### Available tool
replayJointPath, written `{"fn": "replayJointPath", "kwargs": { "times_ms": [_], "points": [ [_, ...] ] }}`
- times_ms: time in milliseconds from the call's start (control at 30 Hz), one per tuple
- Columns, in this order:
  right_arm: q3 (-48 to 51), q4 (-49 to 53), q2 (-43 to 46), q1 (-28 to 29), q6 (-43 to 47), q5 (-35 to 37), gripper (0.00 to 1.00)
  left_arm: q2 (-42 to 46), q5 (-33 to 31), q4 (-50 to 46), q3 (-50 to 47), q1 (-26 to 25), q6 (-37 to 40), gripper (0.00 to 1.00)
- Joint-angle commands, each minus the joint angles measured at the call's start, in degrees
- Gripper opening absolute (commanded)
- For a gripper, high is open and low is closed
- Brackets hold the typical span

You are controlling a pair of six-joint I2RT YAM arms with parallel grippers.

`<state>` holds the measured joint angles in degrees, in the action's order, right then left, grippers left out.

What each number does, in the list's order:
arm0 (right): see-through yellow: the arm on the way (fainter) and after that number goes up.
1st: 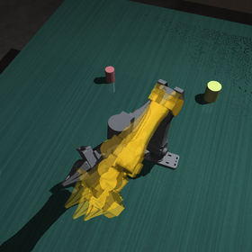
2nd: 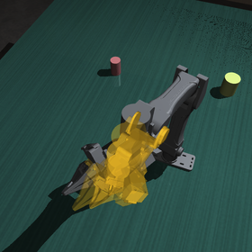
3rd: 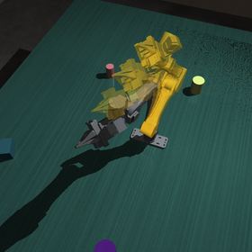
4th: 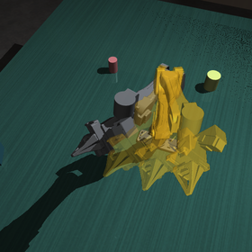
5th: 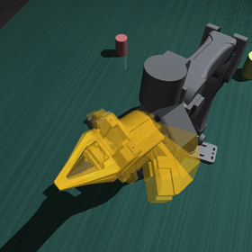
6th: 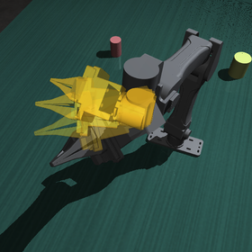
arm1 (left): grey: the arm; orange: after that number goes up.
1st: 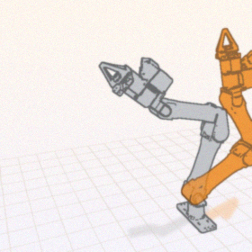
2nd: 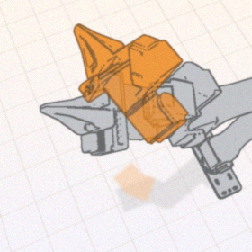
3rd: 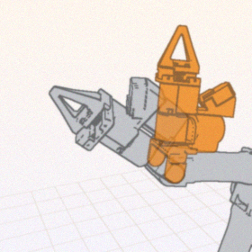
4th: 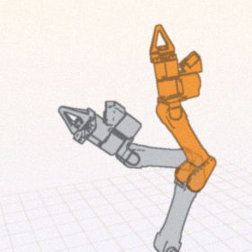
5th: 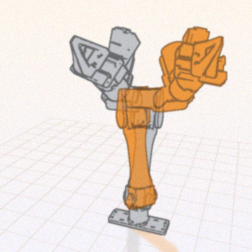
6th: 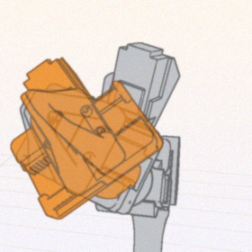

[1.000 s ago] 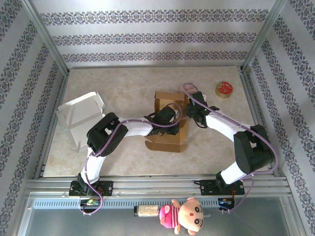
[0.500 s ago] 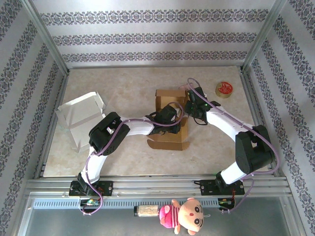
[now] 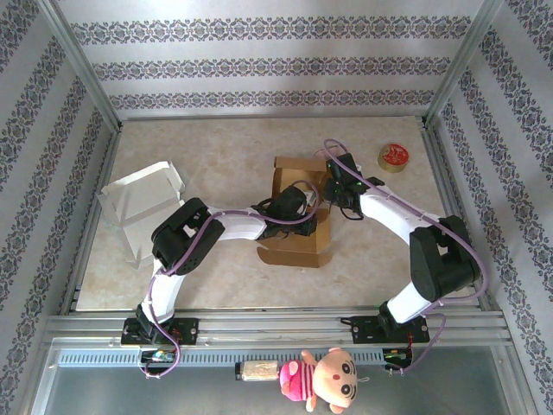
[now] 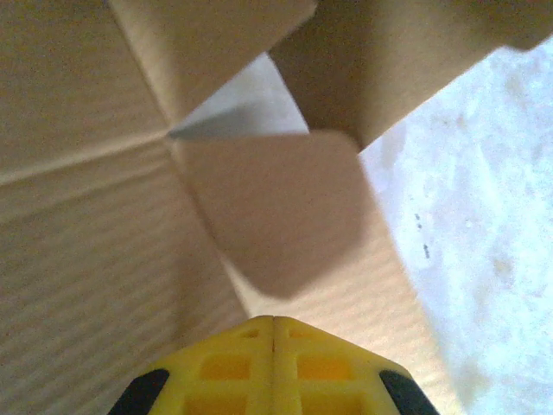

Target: Fold the paper box

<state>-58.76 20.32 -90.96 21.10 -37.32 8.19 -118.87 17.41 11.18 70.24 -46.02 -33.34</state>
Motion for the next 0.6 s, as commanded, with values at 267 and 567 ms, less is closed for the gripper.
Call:
{"fn": "replayJointPath", "kwargs": {
  "times_ms": [267, 567],
  "points": [
    [-0.39, -1.42, -0.37, -0.27, 1.37, 1.92, 0.14, 0.11, 1.24, 2.74, 0.89, 0.49, -0.95, 0.04],
    [-2.19, 0.14, 0.12, -0.16, -1.13, -1.59, 0.14, -5.52, -3.3, -11.9, 5.74, 0.59, 0.21, 0.0]
  ]
}}
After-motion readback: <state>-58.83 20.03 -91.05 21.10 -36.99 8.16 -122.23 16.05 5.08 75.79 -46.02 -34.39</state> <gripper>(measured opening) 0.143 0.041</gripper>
